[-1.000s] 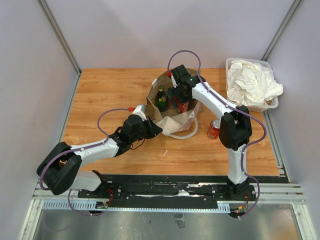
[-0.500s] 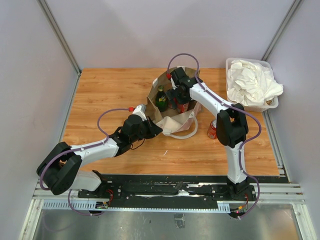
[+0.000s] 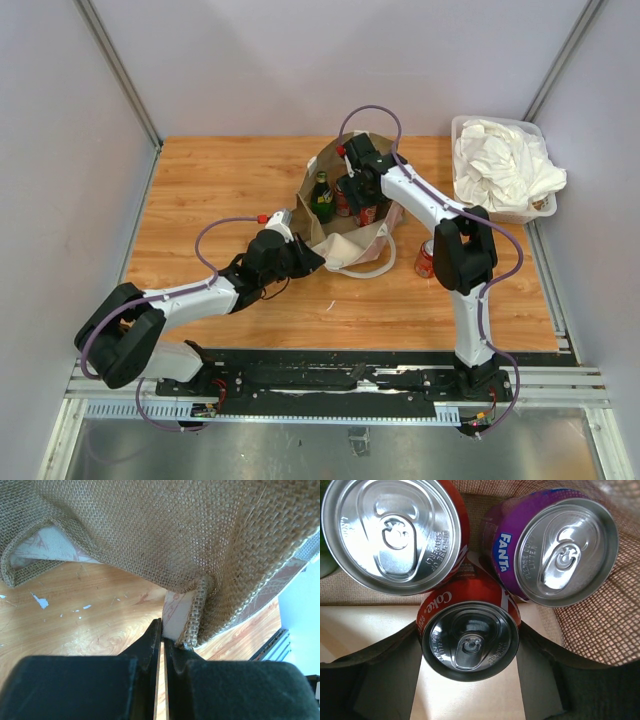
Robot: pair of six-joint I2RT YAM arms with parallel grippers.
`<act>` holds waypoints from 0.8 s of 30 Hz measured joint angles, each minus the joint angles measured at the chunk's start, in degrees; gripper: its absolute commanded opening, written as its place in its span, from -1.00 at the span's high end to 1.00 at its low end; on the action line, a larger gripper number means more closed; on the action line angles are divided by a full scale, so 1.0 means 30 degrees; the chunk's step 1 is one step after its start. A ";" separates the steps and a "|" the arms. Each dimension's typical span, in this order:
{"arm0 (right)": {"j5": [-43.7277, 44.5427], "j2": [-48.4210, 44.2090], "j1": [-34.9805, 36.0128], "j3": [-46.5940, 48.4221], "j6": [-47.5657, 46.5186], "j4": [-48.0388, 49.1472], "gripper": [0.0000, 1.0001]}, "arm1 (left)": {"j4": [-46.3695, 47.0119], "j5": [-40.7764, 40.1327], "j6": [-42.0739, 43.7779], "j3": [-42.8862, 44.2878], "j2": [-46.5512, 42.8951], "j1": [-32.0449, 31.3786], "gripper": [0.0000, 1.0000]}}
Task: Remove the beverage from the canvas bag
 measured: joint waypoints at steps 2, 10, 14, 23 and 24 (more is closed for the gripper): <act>-0.0007 0.0000 0.0000 0.0007 0.0000 -0.0007 0.99 | 0.0007 0.0000 0.0000 0.0000 0.0029 0.0000 0.85; -0.0189 -0.1166 0.0007 -0.0554 -0.0124 -0.0182 0.99 | 0.0124 0.0007 -0.0007 0.0000 0.0146 0.0000 0.85; -0.0372 -0.3410 0.0080 -0.0816 -0.0131 -0.0277 0.99 | 0.0248 0.0022 -0.0066 0.0000 0.0248 0.0000 0.85; -0.0007 -1.0972 0.0452 -0.2827 -0.0015 0.0546 0.99 | 0.0262 0.0029 -0.0080 0.0000 0.0262 0.0000 0.85; 0.0160 -1.1438 0.0546 -0.3024 0.0007 0.0517 0.99 | 0.0262 0.0029 -0.0080 0.0000 0.0262 0.0000 0.85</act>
